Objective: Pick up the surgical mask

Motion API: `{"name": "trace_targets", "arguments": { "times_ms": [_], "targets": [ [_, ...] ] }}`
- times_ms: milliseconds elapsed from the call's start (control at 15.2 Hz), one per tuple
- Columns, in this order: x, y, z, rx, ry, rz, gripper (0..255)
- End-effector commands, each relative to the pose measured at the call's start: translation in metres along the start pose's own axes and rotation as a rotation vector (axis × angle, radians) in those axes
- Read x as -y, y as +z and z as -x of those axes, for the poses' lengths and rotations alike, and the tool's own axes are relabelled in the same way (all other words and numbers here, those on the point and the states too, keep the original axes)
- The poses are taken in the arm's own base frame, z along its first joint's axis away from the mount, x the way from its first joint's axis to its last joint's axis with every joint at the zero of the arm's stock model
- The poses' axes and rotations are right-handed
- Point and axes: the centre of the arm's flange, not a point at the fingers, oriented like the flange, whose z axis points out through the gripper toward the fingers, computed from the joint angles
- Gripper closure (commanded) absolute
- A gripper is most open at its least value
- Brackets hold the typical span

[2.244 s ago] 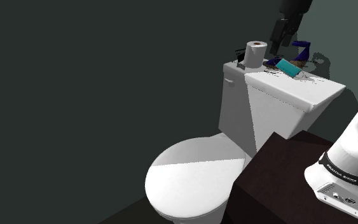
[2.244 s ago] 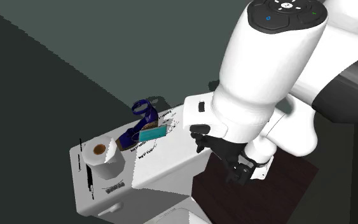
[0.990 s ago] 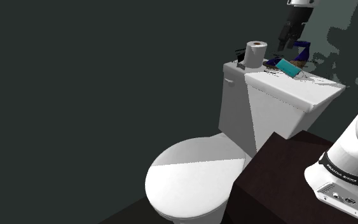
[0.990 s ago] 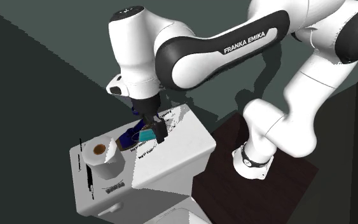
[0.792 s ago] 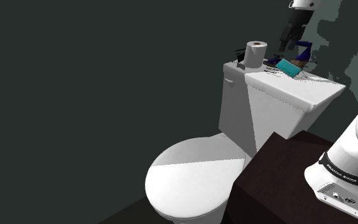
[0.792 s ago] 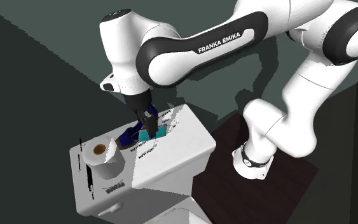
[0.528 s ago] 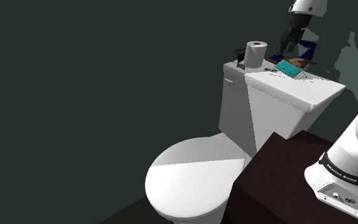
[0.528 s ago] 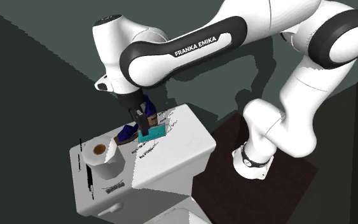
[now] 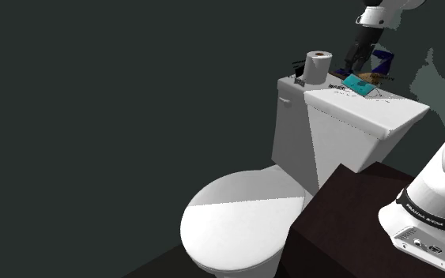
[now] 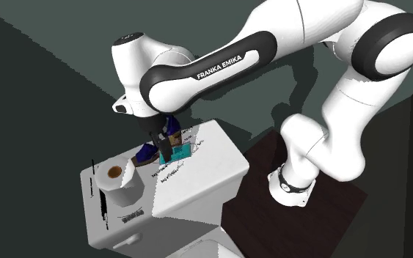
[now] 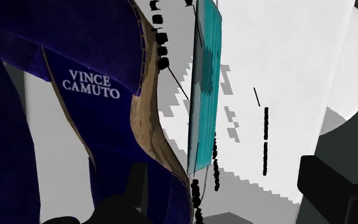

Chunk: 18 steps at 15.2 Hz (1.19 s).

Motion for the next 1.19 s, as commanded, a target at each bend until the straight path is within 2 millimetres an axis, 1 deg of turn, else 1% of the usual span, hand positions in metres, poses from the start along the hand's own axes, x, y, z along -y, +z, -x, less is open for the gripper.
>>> {"name": "trace_targets", "arguments": {
  "times_ms": [0, 132, 330, 462, 528, 594, 1122],
  "targets": [
    [-0.003, 0.006, 0.004, 0.011, 0.011, -0.006, 255],
    [-0.004, 0.006, 0.003, 0.011, 0.011, -0.006, 255],
    [0.0, -0.001, 0.004, 0.012, 0.011, -0.006, 255],
    [-0.003, -0.003, 0.004, 0.012, 0.011, -0.006, 255],
    [-0.003, -0.002, 0.005, 0.012, 0.011, -0.006, 255],
    [-0.004, 0.006, 0.004, 0.011, 0.011, -0.006, 255],
    [0.003, -0.036, 0.002, 0.011, 0.011, -0.006, 255]
  ]
}}
